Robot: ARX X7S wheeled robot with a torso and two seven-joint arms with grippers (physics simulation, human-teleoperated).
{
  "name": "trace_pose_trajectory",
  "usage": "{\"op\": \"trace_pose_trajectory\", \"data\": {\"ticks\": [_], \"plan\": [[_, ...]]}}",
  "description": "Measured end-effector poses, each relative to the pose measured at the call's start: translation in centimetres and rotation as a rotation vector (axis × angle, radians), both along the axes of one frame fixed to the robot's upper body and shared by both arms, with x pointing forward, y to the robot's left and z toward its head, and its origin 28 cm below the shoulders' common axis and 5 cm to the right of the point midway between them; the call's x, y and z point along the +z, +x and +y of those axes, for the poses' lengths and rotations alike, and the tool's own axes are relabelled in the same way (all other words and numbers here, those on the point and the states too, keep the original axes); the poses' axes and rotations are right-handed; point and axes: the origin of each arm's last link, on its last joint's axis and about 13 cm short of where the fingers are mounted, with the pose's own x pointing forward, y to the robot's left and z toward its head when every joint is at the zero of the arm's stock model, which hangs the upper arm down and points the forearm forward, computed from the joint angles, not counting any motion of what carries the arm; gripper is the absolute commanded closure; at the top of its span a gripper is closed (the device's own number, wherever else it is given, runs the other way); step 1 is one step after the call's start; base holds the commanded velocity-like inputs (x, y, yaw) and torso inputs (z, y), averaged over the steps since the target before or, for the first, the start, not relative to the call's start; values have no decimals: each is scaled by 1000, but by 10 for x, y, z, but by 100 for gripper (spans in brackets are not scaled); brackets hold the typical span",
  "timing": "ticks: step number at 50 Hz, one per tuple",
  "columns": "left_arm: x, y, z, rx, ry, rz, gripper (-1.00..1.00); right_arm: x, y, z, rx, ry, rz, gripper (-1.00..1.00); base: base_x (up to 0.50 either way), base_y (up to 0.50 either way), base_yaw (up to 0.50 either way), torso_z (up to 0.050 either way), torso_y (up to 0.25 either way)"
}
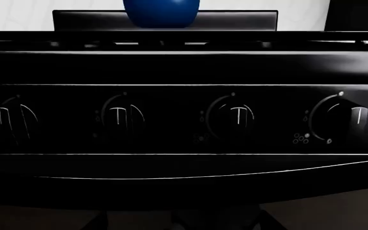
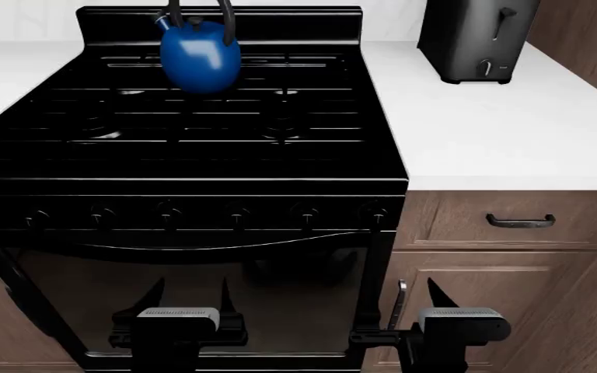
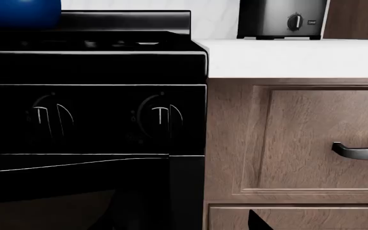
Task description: Turn on the center burner of the stove.
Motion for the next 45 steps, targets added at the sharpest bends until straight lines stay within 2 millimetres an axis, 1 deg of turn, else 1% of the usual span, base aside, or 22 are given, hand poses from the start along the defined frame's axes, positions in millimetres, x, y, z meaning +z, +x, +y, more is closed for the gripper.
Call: {"op": "trace_pose_trajectory", "data": {"ticks": [14, 45], "plan": [[0, 0, 0, 4, -4, 2, -100, 0, 0, 1, 1, -13, 7, -100, 0, 1, 0, 0, 0], [-1, 0, 0, 6, -11, 17, -100, 0, 2, 1, -4, -1, 15, -100, 0, 499, 0, 0, 0]]}}
